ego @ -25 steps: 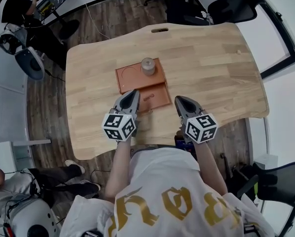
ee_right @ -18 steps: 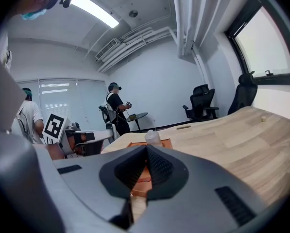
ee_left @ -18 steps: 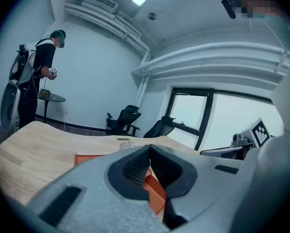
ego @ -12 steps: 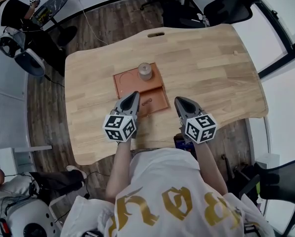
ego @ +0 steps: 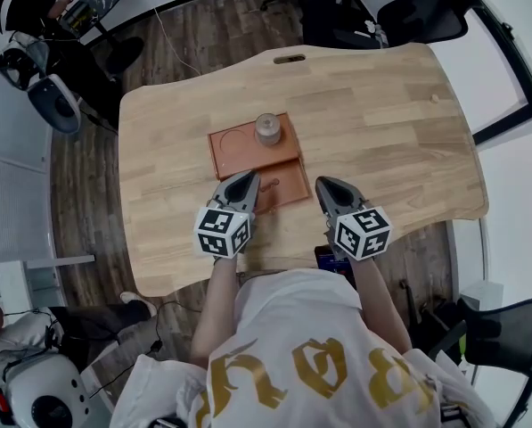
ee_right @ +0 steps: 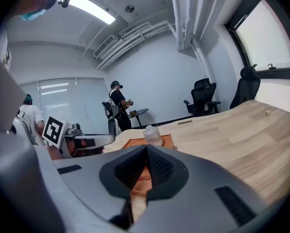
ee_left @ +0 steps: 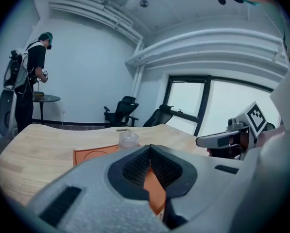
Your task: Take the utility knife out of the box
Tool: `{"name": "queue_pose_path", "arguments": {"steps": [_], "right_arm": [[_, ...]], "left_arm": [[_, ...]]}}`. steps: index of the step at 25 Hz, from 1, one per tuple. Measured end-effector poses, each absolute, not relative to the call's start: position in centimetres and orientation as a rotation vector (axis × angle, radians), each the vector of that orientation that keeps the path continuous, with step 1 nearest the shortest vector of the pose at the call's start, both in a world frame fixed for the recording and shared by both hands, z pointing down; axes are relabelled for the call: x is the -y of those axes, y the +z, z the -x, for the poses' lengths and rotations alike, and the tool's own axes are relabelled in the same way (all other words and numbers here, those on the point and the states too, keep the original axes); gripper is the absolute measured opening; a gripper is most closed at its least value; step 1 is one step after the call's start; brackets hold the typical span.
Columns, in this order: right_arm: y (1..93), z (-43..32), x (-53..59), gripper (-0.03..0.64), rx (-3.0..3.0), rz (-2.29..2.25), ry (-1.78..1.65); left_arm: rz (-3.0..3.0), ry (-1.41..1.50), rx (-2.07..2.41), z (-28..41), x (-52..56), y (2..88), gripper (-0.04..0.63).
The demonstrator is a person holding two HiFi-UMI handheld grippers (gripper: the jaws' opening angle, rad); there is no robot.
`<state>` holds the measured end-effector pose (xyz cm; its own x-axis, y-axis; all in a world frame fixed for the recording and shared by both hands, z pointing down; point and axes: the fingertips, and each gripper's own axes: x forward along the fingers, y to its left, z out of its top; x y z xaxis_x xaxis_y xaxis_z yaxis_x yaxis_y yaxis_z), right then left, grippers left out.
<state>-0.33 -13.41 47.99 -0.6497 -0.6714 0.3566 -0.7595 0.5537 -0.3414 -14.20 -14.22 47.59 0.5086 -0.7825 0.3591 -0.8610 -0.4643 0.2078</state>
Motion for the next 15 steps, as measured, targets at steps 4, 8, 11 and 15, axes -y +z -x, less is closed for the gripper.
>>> {"name": "queue_pose_path", "arguments": {"steps": [4,8,11,15], "right_arm": [[49.1,0.2,14.0,0.011,2.579,-1.203,0.724],[50.3,0.1,14.7,0.012,2.561,-1.195,0.759],[51.0,0.3,15.0,0.011,2.547,-1.184,0.778],[52.0,0.3,15.4,0.011,2.522,-1.161,0.785]], "left_arm": [[-2.388,0.357,1.349,14.2,14.8,49.0,0.011],[-2.371,0.381,1.333,14.1,15.2,50.3,0.011],[-2.359,0.406,1.317,14.0,15.5,51.2,0.011],[-2.343,0.444,1.297,14.0,15.8,52.3,0.011]]}}
